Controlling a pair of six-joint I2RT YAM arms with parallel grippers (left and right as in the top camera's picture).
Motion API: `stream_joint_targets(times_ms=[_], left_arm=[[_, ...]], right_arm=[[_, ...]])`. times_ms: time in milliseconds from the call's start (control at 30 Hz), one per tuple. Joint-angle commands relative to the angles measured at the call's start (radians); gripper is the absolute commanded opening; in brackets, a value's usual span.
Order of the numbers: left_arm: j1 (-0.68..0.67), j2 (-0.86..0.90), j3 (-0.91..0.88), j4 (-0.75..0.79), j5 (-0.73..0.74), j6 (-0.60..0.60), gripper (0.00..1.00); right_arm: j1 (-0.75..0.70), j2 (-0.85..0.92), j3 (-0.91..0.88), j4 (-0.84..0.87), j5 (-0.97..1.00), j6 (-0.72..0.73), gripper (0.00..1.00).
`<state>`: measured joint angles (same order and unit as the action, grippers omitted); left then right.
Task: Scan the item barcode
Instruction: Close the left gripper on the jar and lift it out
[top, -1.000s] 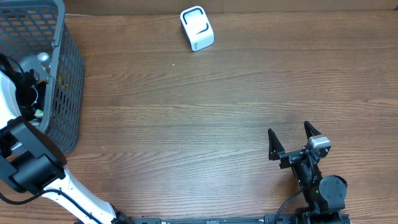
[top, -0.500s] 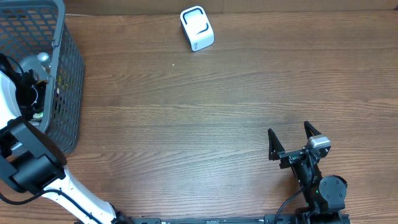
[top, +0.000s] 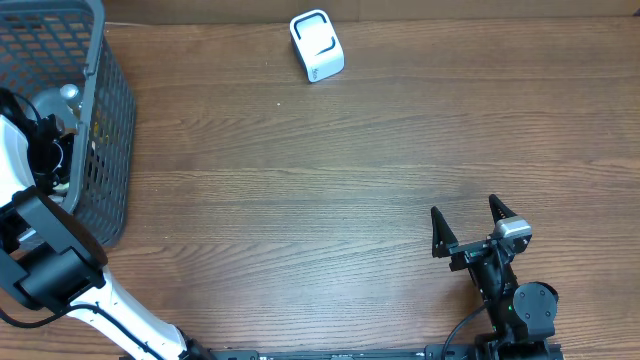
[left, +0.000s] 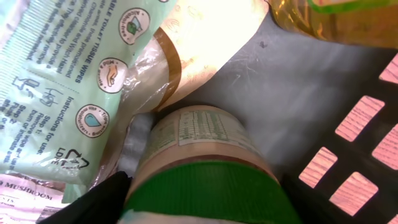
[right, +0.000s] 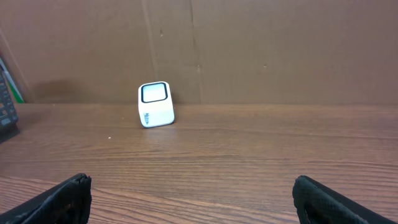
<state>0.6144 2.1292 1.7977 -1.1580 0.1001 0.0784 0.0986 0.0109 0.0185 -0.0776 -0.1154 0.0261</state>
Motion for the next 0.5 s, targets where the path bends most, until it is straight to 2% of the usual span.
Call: stream_joint_targets(times_ms=[0,267,400,467], left_arm=[[-0.008,0.009,-0.018,0.004,-0.007,-0.005,0.52],[-0.005,-0.012,0.011,-0.02,-0.008,-0.016,0.27],[-0.005,-0.038,0.067,-0.05,-0.056,-0.055,0.18],[-0.005,-0.058,0.092,-0.055,-0.06,-0.068,0.18]], right_arm=[[-0.005,-0.008,-0.011,0.003,0.009,-0.001,1.0],[-0.005,-0.008,-0.011,0.003,0.009,-0.001,1.0],[-0.005,-0.008,-0.011,0.003,0.009,-0.002,1.0],[-0.005,-0.008,-0.011,0.003,0.009,-0.001,1.0]])
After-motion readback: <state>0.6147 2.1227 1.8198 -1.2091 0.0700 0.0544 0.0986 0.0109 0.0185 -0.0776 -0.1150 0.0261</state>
